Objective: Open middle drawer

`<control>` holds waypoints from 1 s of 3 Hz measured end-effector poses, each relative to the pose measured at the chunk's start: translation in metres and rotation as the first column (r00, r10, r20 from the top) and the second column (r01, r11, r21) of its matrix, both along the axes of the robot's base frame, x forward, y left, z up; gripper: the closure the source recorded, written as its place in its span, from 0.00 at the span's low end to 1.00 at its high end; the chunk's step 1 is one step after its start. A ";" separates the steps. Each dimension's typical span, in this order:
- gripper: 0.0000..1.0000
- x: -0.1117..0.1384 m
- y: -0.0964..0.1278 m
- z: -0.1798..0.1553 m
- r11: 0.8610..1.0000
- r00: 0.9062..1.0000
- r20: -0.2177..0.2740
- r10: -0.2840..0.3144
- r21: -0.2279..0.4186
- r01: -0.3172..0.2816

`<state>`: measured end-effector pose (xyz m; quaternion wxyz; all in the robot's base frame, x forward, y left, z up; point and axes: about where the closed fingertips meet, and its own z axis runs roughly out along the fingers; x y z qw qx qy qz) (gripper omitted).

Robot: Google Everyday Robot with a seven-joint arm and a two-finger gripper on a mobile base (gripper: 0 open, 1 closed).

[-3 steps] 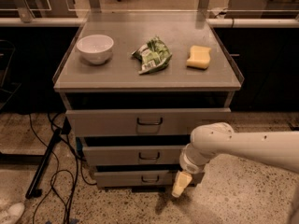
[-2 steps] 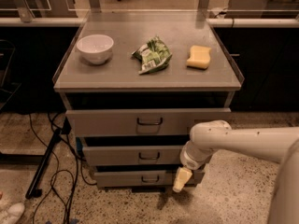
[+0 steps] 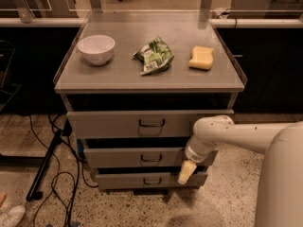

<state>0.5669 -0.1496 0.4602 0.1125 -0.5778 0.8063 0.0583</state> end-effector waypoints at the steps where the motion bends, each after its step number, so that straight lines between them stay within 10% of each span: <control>1: 0.00 0.009 -0.001 -0.003 1.000 1.000 0.004 0.001 -0.005 -0.001; 3: 0.00 0.014 0.014 -0.032 1.000 0.999 -0.042 0.020 -0.004 -0.020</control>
Offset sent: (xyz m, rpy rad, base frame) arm 0.0130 0.0086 -0.0329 -0.0037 0.0430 0.0035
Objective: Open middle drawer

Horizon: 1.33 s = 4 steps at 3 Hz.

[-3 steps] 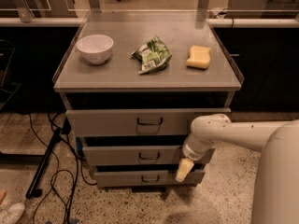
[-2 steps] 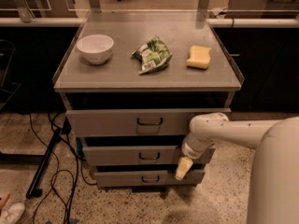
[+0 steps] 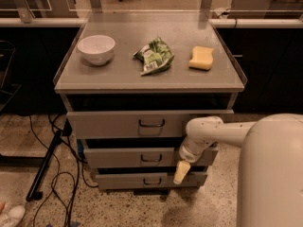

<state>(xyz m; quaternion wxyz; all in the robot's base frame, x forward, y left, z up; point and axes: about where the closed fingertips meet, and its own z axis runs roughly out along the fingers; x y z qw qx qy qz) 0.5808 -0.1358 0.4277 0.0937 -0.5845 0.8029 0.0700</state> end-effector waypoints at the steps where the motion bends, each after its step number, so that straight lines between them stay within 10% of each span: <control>1: 0.00 -0.009 0.003 -0.004 1.000 1.000 -0.021 0.006 -0.001 -0.006; 4: 0.00 -0.110 -0.011 0.021 1.000 0.990 -0.139 -0.028 0.000 0.029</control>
Offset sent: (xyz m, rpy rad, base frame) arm -0.0894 -0.0007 0.0102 0.0086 0.1330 -0.0031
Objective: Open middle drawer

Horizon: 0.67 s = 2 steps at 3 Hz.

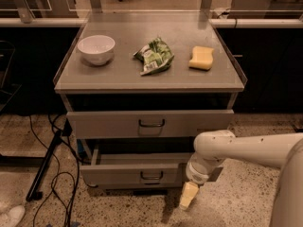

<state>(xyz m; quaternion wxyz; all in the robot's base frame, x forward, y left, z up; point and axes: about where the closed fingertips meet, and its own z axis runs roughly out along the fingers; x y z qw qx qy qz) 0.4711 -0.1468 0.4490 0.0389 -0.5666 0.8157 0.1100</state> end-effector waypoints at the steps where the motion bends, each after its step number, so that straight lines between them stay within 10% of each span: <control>1: 0.00 0.008 0.003 0.005 1.000 0.999 0.039 0.011 -0.004 -0.010; 2: 0.00 0.034 0.009 0.023 1.000 0.994 0.112 0.020 -0.009 -0.019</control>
Offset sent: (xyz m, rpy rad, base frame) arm 0.0695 0.0158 0.0488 -0.0124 -0.2097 0.0269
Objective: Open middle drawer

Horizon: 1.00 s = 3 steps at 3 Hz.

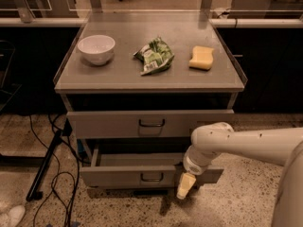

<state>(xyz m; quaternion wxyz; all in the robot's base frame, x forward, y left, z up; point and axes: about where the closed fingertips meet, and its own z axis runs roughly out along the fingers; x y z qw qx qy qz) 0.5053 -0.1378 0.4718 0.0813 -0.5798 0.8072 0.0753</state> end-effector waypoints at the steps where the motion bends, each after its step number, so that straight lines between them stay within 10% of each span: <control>1: 0.00 0.013 0.008 -0.007 1.000 1.000 0.003 0.014 -0.018 -0.014; 3: 0.00 0.010 0.015 -0.043 0.998 0.998 -0.068 0.011 -0.058 -0.015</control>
Offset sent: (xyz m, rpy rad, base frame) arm 0.0105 0.0191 -0.0735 -0.0985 0.1293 0.0047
